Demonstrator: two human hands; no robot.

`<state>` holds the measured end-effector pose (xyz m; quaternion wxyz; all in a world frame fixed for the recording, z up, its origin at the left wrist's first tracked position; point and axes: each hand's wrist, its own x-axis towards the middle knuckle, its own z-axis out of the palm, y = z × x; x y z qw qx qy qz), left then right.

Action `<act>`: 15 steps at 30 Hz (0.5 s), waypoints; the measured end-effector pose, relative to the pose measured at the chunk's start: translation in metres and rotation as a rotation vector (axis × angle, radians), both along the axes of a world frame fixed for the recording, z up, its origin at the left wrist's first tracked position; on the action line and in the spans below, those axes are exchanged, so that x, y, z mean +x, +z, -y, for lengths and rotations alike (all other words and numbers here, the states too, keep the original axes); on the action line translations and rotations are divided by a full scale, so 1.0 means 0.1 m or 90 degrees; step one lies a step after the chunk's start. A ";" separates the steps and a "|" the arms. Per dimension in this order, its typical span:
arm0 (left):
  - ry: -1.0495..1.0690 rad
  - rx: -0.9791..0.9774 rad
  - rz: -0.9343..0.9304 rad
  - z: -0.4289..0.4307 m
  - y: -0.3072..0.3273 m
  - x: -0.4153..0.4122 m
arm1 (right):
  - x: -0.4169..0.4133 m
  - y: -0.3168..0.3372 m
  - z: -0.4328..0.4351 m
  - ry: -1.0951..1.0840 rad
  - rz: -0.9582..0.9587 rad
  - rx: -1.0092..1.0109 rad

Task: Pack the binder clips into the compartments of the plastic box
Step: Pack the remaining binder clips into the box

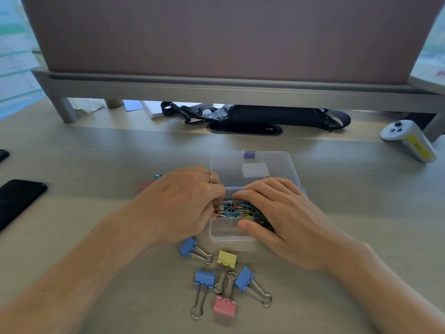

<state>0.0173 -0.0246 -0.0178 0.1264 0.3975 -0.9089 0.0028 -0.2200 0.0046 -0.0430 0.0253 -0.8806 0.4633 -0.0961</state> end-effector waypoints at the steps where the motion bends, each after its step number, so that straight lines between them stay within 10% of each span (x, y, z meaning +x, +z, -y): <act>1: 0.000 0.004 -0.007 0.00 0.00 0.01 | 0.00 0.00 0.00 0.001 0.003 -0.003; 15: 0.082 0.057 -0.247 0.17 -0.08 0.14 | -0.03 -0.01 -0.01 0.008 0.014 -0.015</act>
